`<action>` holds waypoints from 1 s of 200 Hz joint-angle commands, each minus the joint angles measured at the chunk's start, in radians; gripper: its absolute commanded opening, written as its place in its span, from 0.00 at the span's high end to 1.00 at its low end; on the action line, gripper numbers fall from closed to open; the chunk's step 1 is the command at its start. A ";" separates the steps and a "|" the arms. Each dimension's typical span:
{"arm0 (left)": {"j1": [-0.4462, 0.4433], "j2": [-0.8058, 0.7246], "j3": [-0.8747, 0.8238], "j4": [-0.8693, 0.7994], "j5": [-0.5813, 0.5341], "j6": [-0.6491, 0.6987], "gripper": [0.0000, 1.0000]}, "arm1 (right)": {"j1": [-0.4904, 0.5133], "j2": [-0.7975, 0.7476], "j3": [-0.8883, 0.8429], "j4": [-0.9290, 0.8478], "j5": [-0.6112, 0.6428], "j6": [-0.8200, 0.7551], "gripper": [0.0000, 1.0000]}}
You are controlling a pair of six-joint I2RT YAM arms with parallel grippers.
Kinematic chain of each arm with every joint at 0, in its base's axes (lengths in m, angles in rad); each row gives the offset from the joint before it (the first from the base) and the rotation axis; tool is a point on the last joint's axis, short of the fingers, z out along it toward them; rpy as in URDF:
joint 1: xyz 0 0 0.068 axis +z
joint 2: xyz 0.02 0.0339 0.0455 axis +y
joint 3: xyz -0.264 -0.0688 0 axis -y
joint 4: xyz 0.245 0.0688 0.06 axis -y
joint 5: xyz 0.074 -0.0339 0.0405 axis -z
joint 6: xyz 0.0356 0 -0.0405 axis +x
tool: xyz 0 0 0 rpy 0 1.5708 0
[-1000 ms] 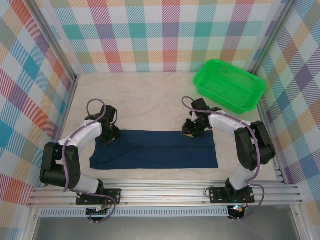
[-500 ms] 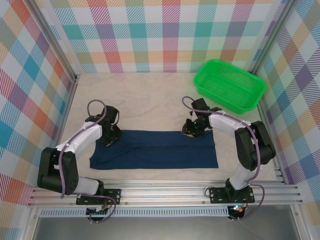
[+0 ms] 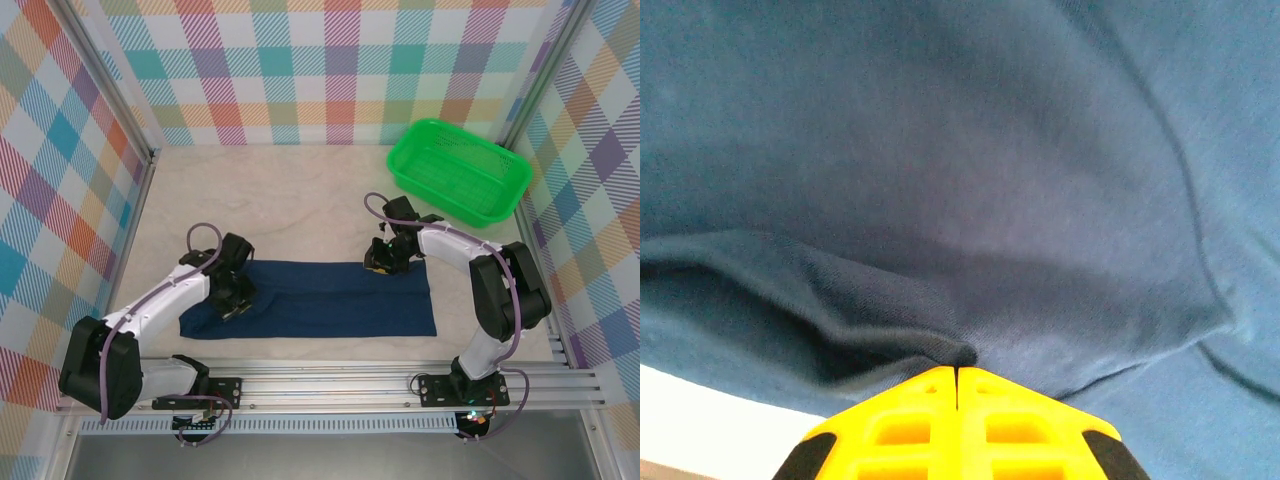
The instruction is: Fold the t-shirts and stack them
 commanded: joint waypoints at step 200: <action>-0.133 -0.036 -0.054 0.076 0.243 -0.063 0.63 | 0.001 -0.041 -0.023 -0.021 0.031 0.000 0.76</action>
